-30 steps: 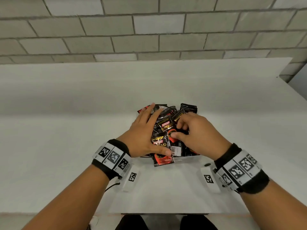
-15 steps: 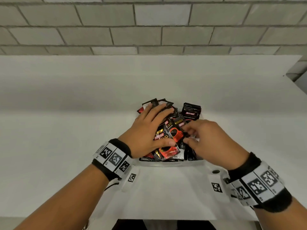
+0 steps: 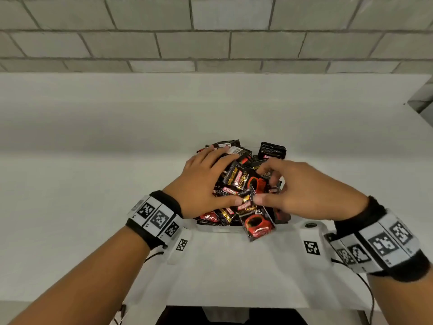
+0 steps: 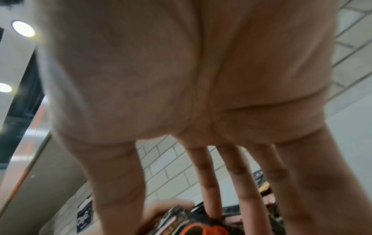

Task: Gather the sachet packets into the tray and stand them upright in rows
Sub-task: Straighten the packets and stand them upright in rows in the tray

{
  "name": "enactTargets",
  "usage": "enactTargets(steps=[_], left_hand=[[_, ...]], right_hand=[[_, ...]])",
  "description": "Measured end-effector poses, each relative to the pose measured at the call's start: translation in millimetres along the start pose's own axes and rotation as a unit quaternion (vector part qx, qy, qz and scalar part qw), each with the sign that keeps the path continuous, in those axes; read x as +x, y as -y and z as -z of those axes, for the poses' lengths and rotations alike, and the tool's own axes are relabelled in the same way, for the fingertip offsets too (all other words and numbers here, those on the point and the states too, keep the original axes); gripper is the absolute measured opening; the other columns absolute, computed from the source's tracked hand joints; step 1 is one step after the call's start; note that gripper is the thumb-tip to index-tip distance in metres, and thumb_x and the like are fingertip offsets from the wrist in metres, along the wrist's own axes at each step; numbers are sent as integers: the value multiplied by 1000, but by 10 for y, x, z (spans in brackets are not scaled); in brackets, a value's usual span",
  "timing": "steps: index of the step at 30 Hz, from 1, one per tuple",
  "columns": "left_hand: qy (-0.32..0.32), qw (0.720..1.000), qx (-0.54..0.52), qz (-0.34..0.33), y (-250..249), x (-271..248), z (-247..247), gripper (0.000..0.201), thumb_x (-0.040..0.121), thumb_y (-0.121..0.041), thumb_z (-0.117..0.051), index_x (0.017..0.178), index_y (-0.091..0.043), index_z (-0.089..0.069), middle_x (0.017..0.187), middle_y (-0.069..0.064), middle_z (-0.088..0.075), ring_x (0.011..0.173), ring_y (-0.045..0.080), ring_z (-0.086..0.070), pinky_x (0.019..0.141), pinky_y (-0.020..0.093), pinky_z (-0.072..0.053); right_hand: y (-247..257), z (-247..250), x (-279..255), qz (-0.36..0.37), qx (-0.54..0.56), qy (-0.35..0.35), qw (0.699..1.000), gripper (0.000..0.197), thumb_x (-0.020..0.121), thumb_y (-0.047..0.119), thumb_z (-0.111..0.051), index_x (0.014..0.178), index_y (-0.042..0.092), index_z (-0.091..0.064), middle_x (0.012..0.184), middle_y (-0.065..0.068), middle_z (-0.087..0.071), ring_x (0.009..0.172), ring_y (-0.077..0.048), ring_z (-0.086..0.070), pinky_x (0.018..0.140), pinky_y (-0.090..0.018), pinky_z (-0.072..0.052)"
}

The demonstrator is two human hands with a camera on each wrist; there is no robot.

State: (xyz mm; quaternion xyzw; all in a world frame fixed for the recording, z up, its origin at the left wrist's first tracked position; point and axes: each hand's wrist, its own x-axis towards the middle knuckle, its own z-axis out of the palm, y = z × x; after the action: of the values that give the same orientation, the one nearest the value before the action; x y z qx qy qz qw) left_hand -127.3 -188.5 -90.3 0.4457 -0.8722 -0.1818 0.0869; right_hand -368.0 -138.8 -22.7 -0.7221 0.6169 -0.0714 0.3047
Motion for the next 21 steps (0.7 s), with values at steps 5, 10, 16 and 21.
enactTargets(steps=[5, 10, 16, 21], left_hand=[[-37, 997, -73, 2, -18, -34, 2, 99, 83, -65, -58, 160, -38, -1, 164, -6, -25, 155, 20, -16, 123, 54, -19], [-49, 997, -44, -36, -40, -92, -14, 81, 91, -50, -54, 160, -35, -16, 162, -5, -26, 152, 20, -18, 122, 53, -21], [-57, 993, -99, -26, -38, -108, 21, 87, 79, -75, -60, 149, -30, -36, 167, -12, 7, 154, 20, -3, 121, 51, -23], [-24, 1000, -12, -11, -74, -71, -45, 113, 69, -86, -60, 159, -38, -11, 170, -5, -3, 156, 23, 3, 123, 56, -16]], right_hand=[[54, -277, -31, 39, -32, -26, 998, 78, 58, 66, -84, 119, 41, -43, 116, 16, -44, 100, -6, -54, 85, -30, -50], [-7, -283, 90, 53, 7, -40, 998, 55, 69, 32, -90, 109, 36, -53, 103, 16, -47, 73, 2, -52, 63, -19, -40], [57, -281, 139, 93, 13, -57, 994, 58, 63, 23, -94, 108, 33, -58, 101, 18, -45, 75, 9, -48, 67, -17, -41], [24, -413, 113, 123, 29, -16, 992, 59, 58, 30, -96, 106, 33, -61, 102, 21, -48, 72, 10, -54, 65, -11, -42]])
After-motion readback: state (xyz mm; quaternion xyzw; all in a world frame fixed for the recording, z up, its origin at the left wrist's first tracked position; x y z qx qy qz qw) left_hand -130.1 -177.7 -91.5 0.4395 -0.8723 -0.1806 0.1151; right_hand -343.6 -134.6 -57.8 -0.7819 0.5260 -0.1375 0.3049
